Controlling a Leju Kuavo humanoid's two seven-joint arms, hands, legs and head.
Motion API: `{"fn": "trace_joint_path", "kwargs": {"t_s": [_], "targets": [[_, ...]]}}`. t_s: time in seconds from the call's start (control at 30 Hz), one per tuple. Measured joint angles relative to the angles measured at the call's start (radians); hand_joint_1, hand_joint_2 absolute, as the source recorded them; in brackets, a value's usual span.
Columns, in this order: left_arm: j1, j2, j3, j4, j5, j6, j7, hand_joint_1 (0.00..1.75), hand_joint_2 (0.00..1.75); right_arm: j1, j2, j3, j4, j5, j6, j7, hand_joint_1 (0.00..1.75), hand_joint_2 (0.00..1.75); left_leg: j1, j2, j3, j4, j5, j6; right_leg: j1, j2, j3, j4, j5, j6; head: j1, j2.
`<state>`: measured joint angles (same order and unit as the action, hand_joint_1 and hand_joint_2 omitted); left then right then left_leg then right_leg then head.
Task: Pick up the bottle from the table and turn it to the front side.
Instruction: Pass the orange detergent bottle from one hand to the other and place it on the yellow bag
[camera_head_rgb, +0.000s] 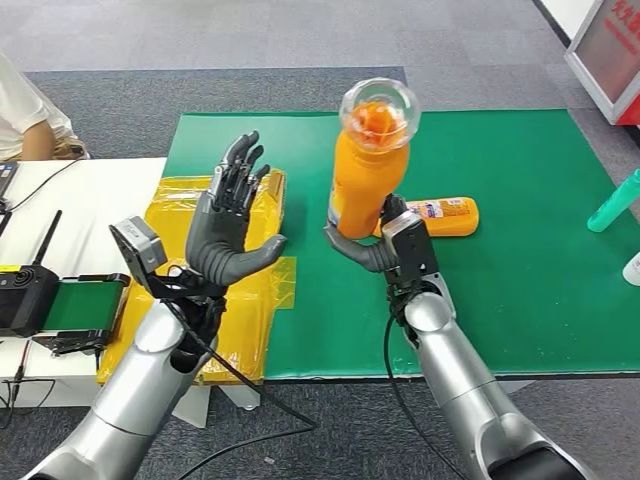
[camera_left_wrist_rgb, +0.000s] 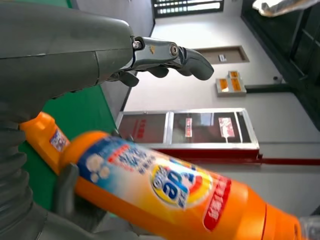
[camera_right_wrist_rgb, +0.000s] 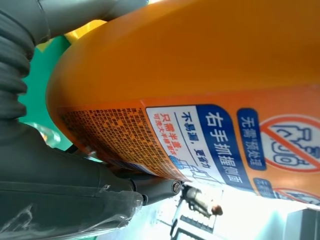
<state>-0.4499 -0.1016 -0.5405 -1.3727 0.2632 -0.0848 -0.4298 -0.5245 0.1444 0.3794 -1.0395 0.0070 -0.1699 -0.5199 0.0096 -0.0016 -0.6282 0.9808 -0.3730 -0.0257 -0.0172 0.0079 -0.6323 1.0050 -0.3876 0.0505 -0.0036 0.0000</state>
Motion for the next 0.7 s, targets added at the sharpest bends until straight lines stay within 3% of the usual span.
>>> {"fn": "trace_joint_path", "kwargs": {"t_s": [0.27, 0.7], "targets": [[-0.031, -0.014, -0.055, 0.034, -0.036, 0.005, -0.007, 0.00, 1.75, -0.012, 0.026, 0.042, 0.054, 0.032, -0.022, -0.014, 1.75, 1.75, 0.000, 0.000, 0.000, 0.000, 0.000, 0.000, 0.000, 0.000, 0.000, 0.000, 0.000, 0.000, 0.000, 0.000], [-0.064, -0.022, -0.104, 0.063, -0.209, 0.160, -0.036, 0.00, 1.75, -0.020, 0.054, 0.104, 0.102, 0.055, -0.043, -0.026, 1.75, 1.75, 0.000, 0.000, 0.000, 0.000, 0.000, 0.000, 0.000, 0.000, 0.000, 0.000, 0.000, 0.000, 0.000, 0.000]]}}
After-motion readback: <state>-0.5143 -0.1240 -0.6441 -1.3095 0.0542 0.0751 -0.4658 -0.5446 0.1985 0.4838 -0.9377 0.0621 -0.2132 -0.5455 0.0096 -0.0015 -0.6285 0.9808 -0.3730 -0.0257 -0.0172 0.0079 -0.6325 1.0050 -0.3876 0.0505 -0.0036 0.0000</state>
